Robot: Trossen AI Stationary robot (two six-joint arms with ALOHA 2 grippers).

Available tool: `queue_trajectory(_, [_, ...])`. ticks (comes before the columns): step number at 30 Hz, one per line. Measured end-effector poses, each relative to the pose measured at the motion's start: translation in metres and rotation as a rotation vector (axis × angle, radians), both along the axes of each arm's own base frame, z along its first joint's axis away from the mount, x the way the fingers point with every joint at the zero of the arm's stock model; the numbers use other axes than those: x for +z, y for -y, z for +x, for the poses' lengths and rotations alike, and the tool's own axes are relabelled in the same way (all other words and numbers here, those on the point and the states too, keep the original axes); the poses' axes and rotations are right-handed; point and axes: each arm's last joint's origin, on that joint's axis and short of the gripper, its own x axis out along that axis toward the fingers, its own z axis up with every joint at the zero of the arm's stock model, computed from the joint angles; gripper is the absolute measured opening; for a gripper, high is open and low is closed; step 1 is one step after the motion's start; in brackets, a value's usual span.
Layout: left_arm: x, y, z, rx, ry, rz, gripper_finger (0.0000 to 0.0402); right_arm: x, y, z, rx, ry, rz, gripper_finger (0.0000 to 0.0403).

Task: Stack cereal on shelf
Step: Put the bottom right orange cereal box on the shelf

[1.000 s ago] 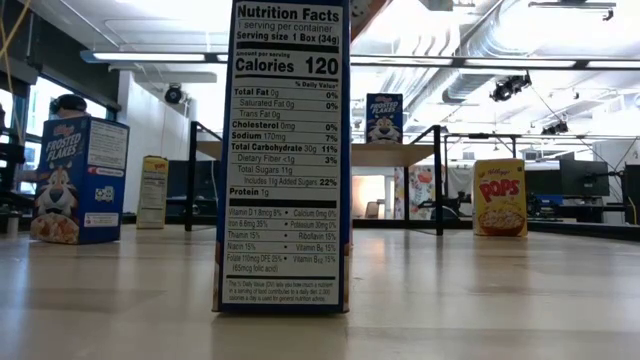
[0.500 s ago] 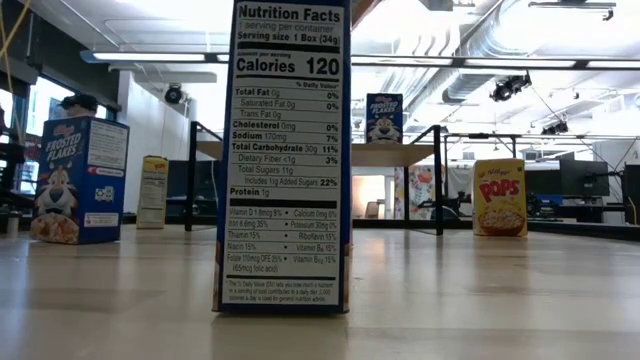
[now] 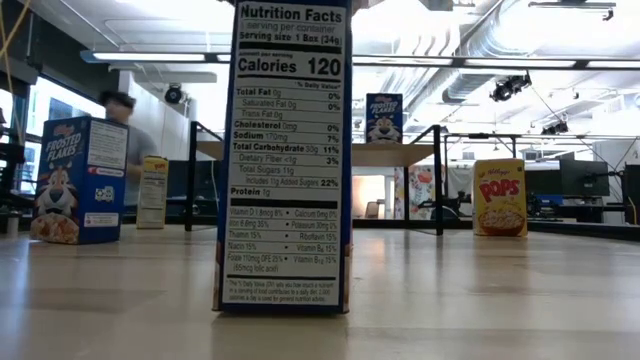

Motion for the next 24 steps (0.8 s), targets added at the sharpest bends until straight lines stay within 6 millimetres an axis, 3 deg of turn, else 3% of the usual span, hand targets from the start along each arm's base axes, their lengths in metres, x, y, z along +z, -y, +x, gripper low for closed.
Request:
queue_trajectory(6, [-0.011, -0.01, -0.023, 0.063, 0.068, -0.02, 0.0166, -0.011, -0.001, -0.004, 0.003, 0.024, 0.011, 0.0271])
queue_trajectory(12, [-0.022, -0.021, -0.046, 0.095, 0.153, -0.057, 0.0166, -0.039, 0.0, -0.011, -0.008, 0.086, 0.034, 0.0271])
queue_trajectory(24, [-0.051, -0.055, -0.065, 0.101, 0.25, -0.116, 0.0166, -0.094, 0.001, -0.035, -0.011, 0.215, 0.058, 0.0271])
